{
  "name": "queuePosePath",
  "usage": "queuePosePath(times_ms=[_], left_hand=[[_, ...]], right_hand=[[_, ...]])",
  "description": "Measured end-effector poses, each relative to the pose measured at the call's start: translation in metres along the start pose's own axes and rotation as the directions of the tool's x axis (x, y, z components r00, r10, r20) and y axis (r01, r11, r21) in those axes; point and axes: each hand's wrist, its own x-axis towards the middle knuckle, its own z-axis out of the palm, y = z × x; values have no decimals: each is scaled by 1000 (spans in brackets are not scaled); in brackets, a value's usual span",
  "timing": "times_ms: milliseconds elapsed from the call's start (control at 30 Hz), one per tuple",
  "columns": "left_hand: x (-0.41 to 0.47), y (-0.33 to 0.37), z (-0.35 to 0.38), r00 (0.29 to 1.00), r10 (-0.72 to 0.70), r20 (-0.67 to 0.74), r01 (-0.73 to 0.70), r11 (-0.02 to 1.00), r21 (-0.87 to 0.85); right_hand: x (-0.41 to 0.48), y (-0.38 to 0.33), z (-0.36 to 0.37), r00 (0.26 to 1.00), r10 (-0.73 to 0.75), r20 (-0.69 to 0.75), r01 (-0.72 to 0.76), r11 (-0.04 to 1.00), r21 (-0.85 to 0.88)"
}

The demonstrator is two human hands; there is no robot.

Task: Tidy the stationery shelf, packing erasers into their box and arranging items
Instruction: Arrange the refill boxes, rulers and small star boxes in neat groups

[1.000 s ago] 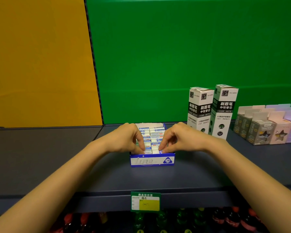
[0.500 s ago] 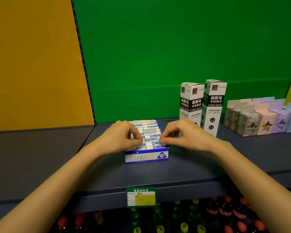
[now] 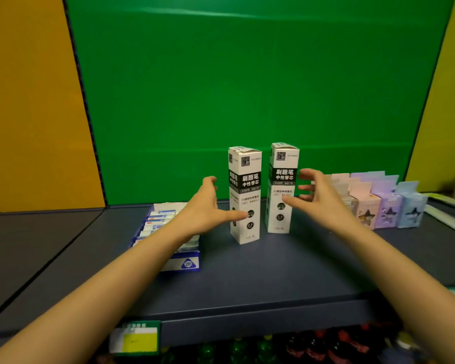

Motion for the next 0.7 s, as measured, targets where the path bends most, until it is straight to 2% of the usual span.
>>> queuePosePath(times_ms=[133, 200, 300, 533, 700], left_hand=[[14, 4, 22, 996, -92, 17, 93, 988, -120], [16, 3, 33, 993, -115, 1, 114, 983, -141], [15, 0, 45, 988, -147, -51, 139, 982, -124], [-2, 7, 50, 975, -107, -195, 54, 965, -258], [-22, 24, 45, 985, -9, -173, -50, 942, -332]], right_hand=[[19, 15, 1, 981, 101, 166, -123, 983, 134], [25, 18, 3, 959, 122, 255, -176, 963, 202], [27, 22, 8, 934, 133, 332, -212, 954, 213], [12, 22, -2, 960, 42, 278, -102, 973, 205], [-15, 21, -26, 973, -12, 231, -51, 962, 268]])
